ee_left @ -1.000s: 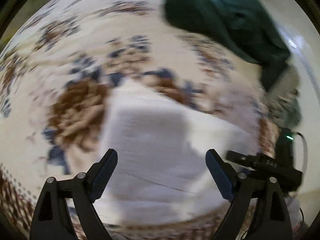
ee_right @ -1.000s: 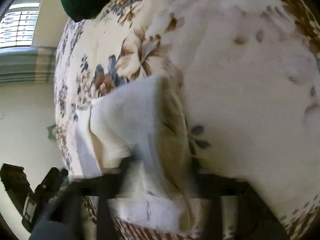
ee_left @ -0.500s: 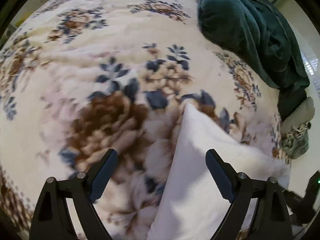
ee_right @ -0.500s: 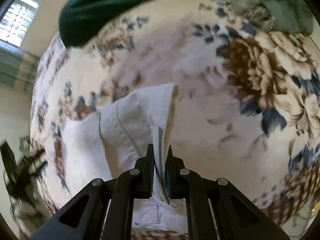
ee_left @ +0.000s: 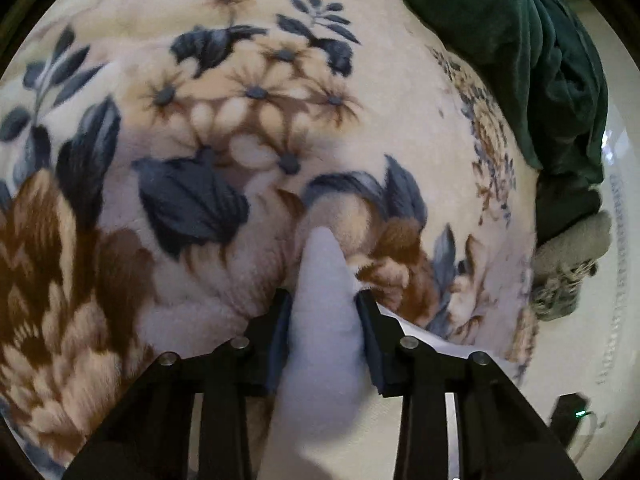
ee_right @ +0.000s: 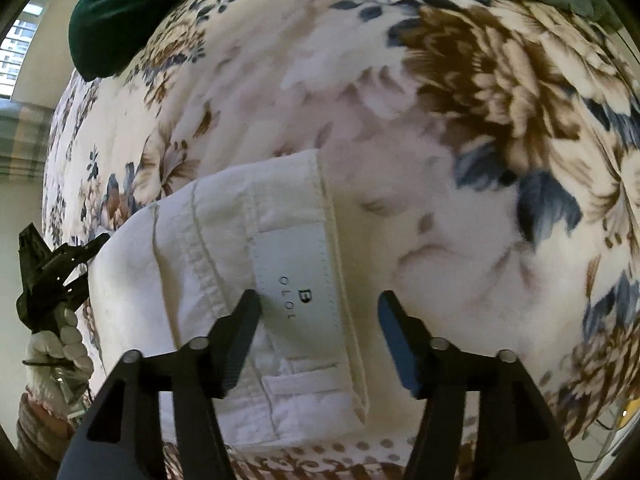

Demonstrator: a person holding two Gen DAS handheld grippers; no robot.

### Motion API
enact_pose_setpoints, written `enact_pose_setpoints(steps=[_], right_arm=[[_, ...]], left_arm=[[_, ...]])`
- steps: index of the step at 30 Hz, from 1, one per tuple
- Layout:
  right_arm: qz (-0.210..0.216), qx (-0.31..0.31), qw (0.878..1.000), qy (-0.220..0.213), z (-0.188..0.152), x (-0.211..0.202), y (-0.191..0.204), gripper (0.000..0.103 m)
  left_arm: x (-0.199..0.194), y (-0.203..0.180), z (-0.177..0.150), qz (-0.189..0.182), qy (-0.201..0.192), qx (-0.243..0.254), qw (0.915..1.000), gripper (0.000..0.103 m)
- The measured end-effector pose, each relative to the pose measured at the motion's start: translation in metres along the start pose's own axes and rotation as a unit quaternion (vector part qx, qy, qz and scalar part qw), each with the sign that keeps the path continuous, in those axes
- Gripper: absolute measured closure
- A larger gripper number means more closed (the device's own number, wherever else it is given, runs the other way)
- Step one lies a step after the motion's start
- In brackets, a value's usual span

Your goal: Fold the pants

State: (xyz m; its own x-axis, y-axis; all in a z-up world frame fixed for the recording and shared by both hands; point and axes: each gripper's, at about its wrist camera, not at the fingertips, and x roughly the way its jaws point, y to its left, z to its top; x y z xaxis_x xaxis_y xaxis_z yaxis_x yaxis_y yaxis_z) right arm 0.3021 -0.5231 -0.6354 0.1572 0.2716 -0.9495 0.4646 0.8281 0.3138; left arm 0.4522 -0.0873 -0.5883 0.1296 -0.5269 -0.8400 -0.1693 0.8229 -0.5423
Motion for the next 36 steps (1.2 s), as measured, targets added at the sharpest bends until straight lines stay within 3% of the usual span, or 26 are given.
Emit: enact_pose_setpoints(steps=[2,3,4,5,6,11,15,18,20,23,28,29,30,33,36], right_arm=[[0.011,0.009,1.0,-0.007,-0.003,-0.006,-0.005,0.034],[0.015,0.014,1.0,-0.01,-0.005,-0.009,-0.008,0.027],[0.023,0.024,0.999,-0.015,-0.009,-0.014,-0.011,0.025],[0.039,0.037,0.998,-0.02,-0.015,-0.019,-0.015,0.025],[0.053,0.051,0.997,-0.021,-0.023,-0.024,-0.019,0.025],[0.11,0.127,0.985,0.033,-0.065,-0.013,-0.035,0.025],[0.199,0.185,0.959,0.081,-0.101,0.036,-0.029,0.025],[0.271,0.188,0.94,0.093,-0.116,0.077,-0.005,0.024],[0.278,0.18,0.941,0.068,-0.117,0.091,0.01,0.015],[0.286,0.19,0.938,0.037,-0.115,0.099,0.017,0.013],[0.299,0.168,0.939,-0.012,-0.115,0.071,0.026,0.026],[0.306,0.162,0.938,-0.023,-0.112,0.064,0.028,0.026],[0.307,0.156,0.938,-0.033,-0.109,0.058,0.03,0.027],[0.256,0.128,0.958,-0.023,-0.101,0.062,0.034,0.026],[0.267,0.142,0.953,0.009,-0.096,0.082,0.022,0.024]], left_arm=[[-0.007,0.003,-0.001,-0.016,0.004,-0.012,0.9998,0.069],[-0.015,-0.001,-0.003,-0.01,-0.001,-0.004,0.9999,0.056],[-0.021,-0.002,-0.005,-0.001,-0.009,0.004,0.9999,0.027],[-0.028,-0.006,-0.01,0.007,-0.022,0.017,0.9996,0.009],[-0.037,-0.009,-0.016,0.005,-0.03,0.031,0.999,0.0],[-0.048,-0.005,-0.052,-0.022,-0.012,0.037,0.999,0.0],[-0.022,0.015,-0.08,0.003,0.029,0.016,0.9995,0.0],[-0.018,0.023,-0.09,-0.005,0.02,0.012,0.9997,0.0],[-0.02,0.023,-0.091,-0.007,0.015,0.014,0.9998,0.0],[-0.02,0.022,-0.092,-0.007,0.018,0.016,0.9997,0.0],[-0.023,0.02,-0.103,-0.007,0.006,0.031,0.9995,0.005],[-0.026,0.02,-0.106,-0.012,-0.003,0.033,0.9994,0.024],[-0.03,0.02,-0.111,-0.031,-0.01,0.037,0.9988,0.054],[-0.032,0.022,-0.118,-0.037,-0.019,0.032,0.9986,0.056],[-0.024,0.033,-0.115,-0.06,0.001,-0.004,0.9982,0.045]])
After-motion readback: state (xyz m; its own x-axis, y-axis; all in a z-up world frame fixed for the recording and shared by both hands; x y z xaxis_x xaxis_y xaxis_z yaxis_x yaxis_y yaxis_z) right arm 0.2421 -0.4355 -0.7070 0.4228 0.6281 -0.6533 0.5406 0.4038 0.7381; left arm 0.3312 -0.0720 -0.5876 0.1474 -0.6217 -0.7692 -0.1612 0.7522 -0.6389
